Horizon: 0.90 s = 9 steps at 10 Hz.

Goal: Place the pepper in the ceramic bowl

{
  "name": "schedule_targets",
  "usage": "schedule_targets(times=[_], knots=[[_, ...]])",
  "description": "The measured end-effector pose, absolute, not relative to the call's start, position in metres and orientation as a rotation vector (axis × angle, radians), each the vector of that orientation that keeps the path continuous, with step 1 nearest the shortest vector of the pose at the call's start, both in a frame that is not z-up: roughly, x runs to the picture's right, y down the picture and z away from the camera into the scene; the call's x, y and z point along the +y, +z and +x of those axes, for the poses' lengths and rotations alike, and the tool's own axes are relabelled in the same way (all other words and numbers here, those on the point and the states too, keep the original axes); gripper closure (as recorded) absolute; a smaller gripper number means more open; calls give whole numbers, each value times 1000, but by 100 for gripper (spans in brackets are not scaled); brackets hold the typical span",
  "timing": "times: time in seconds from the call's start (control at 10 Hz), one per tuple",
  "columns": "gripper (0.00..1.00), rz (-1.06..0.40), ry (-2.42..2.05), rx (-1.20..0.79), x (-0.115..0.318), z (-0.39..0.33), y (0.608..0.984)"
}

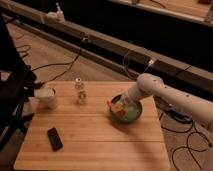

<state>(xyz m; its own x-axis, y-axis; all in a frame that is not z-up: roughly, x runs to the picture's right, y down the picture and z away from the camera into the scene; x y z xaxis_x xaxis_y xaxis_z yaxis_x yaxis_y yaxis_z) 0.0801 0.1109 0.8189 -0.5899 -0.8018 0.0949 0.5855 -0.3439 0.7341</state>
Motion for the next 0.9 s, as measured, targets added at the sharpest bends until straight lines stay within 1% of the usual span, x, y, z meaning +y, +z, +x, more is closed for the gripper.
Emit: schedule_targets(times=[0.4, 0.7, 0.8, 0.9], knots=[[100, 364, -2008, -946, 110, 78, 819], [100, 330, -1901, -897, 105, 114, 838], [95, 306, -1843, -877, 103, 131, 851], [85, 291, -1800, -866, 103, 145, 858]])
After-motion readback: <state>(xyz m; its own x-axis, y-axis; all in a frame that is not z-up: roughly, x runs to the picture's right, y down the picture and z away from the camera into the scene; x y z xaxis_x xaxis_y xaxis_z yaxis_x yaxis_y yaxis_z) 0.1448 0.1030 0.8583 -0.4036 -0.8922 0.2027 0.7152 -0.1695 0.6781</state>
